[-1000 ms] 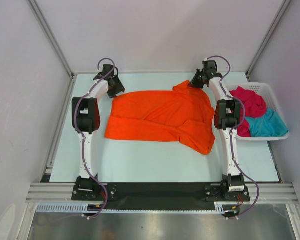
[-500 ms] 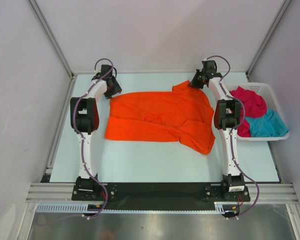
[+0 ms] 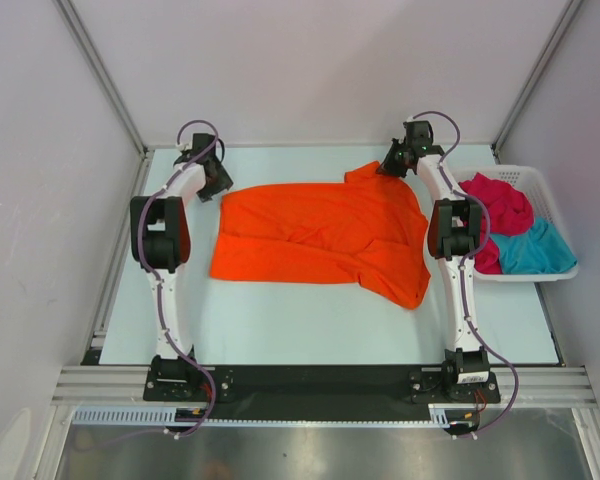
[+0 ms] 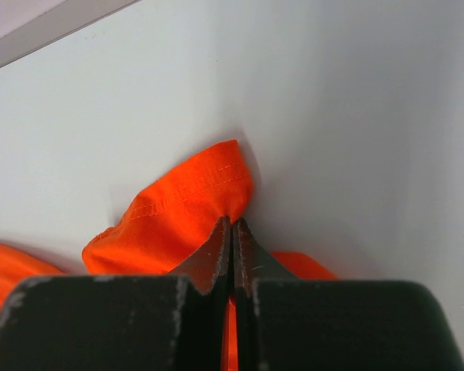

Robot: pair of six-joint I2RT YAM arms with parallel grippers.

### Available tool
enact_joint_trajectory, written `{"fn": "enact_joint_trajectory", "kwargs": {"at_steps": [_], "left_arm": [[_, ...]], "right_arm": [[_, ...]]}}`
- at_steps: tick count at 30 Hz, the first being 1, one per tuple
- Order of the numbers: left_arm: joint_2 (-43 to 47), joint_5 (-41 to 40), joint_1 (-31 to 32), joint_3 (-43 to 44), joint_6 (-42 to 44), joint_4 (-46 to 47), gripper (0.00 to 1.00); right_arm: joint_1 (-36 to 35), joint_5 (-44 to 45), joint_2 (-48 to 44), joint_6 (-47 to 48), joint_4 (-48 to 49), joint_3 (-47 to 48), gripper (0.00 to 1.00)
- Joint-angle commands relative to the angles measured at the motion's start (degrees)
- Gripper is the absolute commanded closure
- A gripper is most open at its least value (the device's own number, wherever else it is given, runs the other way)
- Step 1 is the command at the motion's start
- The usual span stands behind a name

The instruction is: Fold and stack the t-shirts

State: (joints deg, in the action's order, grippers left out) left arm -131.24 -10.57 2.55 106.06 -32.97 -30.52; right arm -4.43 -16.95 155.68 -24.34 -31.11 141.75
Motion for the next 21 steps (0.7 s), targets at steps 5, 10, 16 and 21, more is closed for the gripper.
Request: {"fn": "enact_joint_trajectory", "kwargs": {"at_steps": [5, 10, 16, 21], "left_arm": [[1.34, 1.60, -0.09, -2.97, -1.48, 3.89, 0.39], [-0.42, 3.18, -0.09, -2.00, -1.83, 4.33, 0.41], [-1.12, 4.50, -0.09, 0.72, -2.18, 4.42, 0.49], [-0.77, 7.22, -0.09, 2.57, -2.98, 4.33, 0.59]], "right_arm": [[-0.50, 1.13, -2.39, 1.40, -3.16, -1.04, 1.00], [-0.41, 1.48, -2.83, 1.66, -3.51, -1.04, 1.00], [-0.32, 1.92, -3.27, 2.28, -3.95, -0.95, 1.00], [-0.32, 1.83, -3.89, 2.37, -4.31, -1.04, 1.00]]}}
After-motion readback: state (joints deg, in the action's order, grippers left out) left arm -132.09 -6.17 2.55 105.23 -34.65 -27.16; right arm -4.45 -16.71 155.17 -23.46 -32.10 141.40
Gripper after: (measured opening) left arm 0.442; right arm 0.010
